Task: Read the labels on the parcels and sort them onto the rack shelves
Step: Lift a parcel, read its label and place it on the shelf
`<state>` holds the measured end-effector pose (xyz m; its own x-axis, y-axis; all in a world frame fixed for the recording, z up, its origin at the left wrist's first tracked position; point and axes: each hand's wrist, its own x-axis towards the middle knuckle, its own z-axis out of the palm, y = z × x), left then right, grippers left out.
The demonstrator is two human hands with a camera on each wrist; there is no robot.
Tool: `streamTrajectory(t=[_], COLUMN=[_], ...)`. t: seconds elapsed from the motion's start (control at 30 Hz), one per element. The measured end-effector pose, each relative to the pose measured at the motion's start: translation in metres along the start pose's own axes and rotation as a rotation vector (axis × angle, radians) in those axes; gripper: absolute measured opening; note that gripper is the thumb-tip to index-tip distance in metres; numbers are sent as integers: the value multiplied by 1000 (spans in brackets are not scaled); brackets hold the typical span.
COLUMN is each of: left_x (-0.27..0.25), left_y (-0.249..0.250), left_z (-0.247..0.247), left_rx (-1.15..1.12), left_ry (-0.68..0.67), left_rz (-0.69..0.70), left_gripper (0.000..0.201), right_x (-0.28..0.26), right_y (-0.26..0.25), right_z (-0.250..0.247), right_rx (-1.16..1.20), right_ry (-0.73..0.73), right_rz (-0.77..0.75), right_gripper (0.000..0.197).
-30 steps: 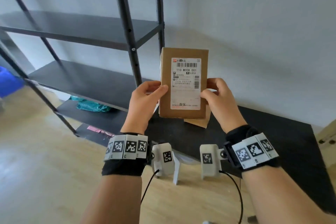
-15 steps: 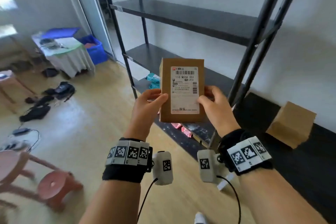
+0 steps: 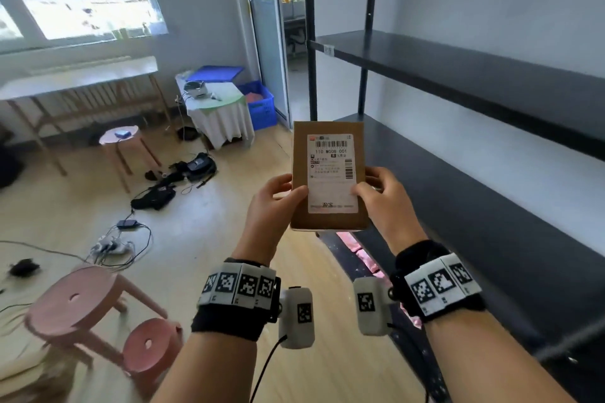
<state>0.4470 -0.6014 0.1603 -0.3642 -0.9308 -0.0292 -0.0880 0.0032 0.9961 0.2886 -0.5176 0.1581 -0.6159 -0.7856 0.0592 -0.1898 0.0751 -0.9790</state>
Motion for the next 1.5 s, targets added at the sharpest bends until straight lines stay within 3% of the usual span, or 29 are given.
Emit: streamTrajectory(t=[0.13, 0.43, 0.53, 0.67, 0.9, 1.1, 1.27, 1.37, 1.5], left_x=[64, 182, 230, 301, 414, 483, 524, 546, 571], left_y=[12, 22, 27, 38, 79, 112, 138, 149, 159], left_z=[-9, -33, -42, -57, -68, -43, 0, 29, 69], left_rx=[-23, -32, -39, -25, -20, -44, -50, -37, -38], left_ry=[42, 71, 76, -4, -214, -372, -467, -516, -498], left_rz=[17, 17, 48, 92, 175, 246, 316, 342, 318], left_gripper=[47, 49, 40, 31, 36, 27, 41, 37, 47], right_x=[71, 182, 219, 268, 340, 391, 434, 459, 490], right_y=[-13, -31, -39, -52, -91, -118, -130, -129, -127], right_z=[29, 80, 100, 129, 166, 158, 131, 113, 88], right_rx=[-11, -94, -85, -68, -93, -162, -157, -160, -165], right_ry=[-47, -61, -24, 93, 300, 479, 535, 565, 601], right_rz=[-39, -101, -108, -113, -143, -189, -188, -187, -196], right_gripper=[31, 27, 30, 27, 27, 35, 38, 51, 57])
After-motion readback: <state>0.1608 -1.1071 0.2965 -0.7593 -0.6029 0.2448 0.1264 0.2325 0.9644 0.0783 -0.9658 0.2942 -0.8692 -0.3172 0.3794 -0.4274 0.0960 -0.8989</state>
